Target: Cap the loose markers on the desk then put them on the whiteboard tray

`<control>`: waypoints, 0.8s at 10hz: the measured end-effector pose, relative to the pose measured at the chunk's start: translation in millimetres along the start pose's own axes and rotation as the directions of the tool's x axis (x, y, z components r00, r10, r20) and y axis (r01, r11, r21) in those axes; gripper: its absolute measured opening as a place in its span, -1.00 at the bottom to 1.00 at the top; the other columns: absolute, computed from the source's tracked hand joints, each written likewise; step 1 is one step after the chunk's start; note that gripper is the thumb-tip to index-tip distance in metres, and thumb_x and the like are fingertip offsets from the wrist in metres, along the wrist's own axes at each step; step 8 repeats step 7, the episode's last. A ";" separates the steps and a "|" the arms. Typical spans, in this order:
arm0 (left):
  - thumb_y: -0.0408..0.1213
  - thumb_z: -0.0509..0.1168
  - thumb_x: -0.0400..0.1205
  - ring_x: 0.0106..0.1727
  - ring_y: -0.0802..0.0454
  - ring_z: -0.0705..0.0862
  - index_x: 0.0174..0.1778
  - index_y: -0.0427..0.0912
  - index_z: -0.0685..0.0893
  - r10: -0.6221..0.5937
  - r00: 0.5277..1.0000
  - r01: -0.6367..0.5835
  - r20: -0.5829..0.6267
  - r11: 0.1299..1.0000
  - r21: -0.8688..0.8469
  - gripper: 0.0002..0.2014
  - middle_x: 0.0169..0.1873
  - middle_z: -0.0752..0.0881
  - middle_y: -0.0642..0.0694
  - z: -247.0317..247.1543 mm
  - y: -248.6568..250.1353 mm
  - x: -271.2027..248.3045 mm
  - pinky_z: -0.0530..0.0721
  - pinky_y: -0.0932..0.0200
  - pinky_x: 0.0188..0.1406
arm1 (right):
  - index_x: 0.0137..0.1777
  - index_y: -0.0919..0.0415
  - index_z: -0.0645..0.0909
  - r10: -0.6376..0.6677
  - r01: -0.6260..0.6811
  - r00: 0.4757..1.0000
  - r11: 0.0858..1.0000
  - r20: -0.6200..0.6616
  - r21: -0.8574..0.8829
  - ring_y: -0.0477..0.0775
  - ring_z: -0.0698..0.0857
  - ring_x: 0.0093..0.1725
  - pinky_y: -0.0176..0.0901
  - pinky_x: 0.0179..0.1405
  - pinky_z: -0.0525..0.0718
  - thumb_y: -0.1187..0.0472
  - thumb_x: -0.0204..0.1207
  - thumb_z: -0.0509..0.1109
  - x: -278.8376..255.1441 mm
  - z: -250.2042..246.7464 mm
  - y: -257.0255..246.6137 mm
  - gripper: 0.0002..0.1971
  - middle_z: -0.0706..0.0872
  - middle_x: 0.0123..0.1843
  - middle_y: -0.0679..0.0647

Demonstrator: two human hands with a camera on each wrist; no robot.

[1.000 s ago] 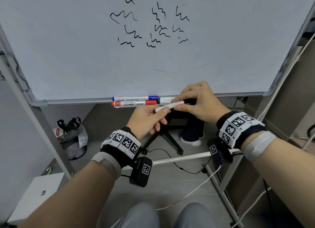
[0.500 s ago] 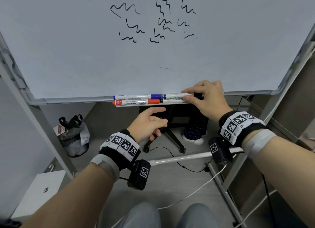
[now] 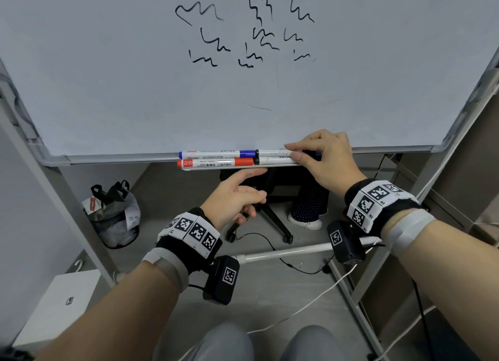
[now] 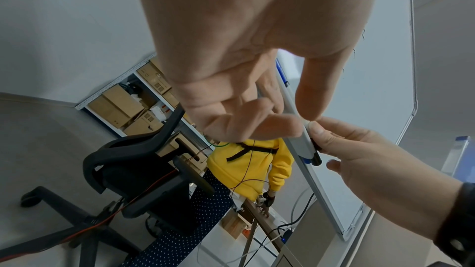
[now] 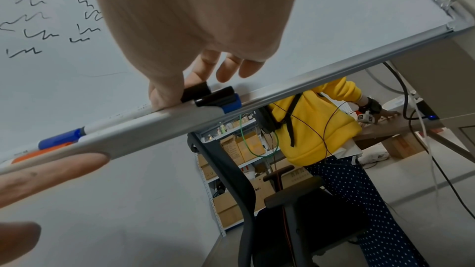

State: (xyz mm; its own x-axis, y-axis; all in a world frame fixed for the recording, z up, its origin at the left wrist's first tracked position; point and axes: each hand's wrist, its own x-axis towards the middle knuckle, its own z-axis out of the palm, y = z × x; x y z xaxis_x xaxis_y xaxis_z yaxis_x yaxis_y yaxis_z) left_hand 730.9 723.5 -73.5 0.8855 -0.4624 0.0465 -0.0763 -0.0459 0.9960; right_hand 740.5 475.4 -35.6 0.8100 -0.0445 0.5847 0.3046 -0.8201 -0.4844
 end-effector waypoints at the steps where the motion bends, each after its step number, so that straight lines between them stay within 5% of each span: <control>1: -0.35 0.41 0.70 -0.44 0.06 0.62 0.49 0.17 0.63 0.003 1.000 -0.003 -0.003 1.000 0.003 -0.53 -0.19 0.78 -0.10 0.4 0.5 -1.4 0.47 0.22 -0.55 | 0.20 -0.43 0.78 -0.016 0.016 1.000 1.000 0.005 0.020 0.11 0.46 0.28 0.19 0.47 0.47 -0.06 0.62 0.52 -0.4 1.4 -1.4 -0.78 0.66 0.07 -0.26; 5: -0.35 0.41 0.70 -0.44 0.06 0.63 0.50 0.17 0.62 0.000 1.000 0.000 -0.010 1.000 0.002 -0.52 -0.16 0.78 -0.13 2.8 1.9 -2.5 0.46 0.20 -0.53 | 0.20 -0.40 0.80 -0.004 0.004 1.000 0.996 0.006 0.089 0.12 0.68 0.21 0.23 0.36 0.65 -0.30 0.44 0.36 -1.9 -1.7 -2.7 -0.63 0.67 0.05 -0.32; 6: -0.35 0.41 0.70 -0.43 0.06 0.63 0.50 0.17 0.62 0.003 1.000 -0.003 -0.001 1.000 0.001 -0.52 -0.16 0.78 -0.13 4.8 4.1 -5.0 0.47 0.20 -0.54 | 0.20 -0.30 0.83 0.013 -0.008 0.999 0.993 -0.045 0.118 0.09 0.69 0.20 0.14 0.35 0.69 -0.18 0.50 0.44 -5.0 -7.9 -5.5 -0.70 0.68 0.09 -0.25; 7: -0.35 0.42 0.69 -0.43 0.06 0.63 0.51 0.18 0.62 0.009 1.000 -0.009 -0.002 1.000 -0.016 -0.51 -0.17 0.79 -0.11 6.3 2.7 -4.4 0.48 0.20 -0.55 | 0.16 -0.24 0.83 0.067 -0.029 0.985 0.973 -0.158 0.230 -0.03 0.68 0.04 -0.31 0.14 0.65 0.06 0.64 0.47 -5.5 -17.1 -14.4 -0.80 0.74 0.15 -0.11; 8: -0.35 0.42 0.69 -0.43 0.06 0.63 0.51 0.18 0.62 0.009 1.000 -0.009 -0.002 1.000 -0.016 -0.51 -0.17 0.79 -0.11 6.3 2.7 -4.4 0.48 0.20 -0.55 | 0.16 -0.24 0.83 0.067 -0.029 0.985 0.973 -0.158 0.230 -0.03 0.68 0.04 -0.31 0.14 0.65 0.06 0.64 0.47 -5.5 -17.1 -14.4 -0.80 0.74 0.15 -0.11</control>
